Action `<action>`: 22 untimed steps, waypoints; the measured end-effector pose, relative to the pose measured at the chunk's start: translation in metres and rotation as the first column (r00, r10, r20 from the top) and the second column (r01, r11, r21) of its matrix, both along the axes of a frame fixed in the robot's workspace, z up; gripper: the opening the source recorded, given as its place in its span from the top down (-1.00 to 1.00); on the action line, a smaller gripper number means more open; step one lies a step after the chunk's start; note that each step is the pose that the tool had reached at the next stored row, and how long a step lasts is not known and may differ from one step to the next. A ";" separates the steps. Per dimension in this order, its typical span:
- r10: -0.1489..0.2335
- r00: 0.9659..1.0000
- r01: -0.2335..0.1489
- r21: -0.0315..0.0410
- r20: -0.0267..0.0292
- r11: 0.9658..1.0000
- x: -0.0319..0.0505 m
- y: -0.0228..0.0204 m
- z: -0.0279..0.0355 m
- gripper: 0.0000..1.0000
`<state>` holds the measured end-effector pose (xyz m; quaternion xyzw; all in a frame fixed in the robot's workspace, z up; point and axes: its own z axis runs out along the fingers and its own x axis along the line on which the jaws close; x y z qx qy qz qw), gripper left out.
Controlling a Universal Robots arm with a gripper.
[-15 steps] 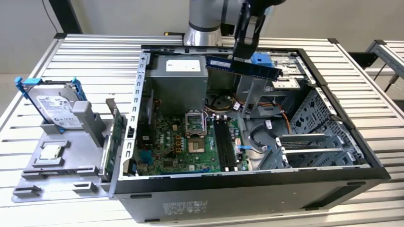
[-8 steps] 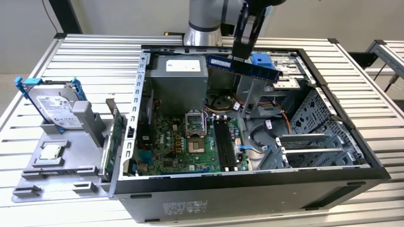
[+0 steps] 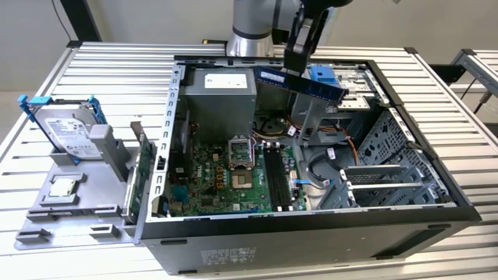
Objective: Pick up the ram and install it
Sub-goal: 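Insert the ram into the slot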
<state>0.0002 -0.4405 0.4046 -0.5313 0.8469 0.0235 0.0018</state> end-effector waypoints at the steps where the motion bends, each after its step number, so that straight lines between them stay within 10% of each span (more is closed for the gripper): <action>1: -0.008 1.000 0.008 0.000 0.000 1.000 0.0000 0.0000 0.0000 1.00; 22: -0.157 0.988 0.157 -0.001 -0.010 0.988 0.0000 -0.0001 0.0000 1.00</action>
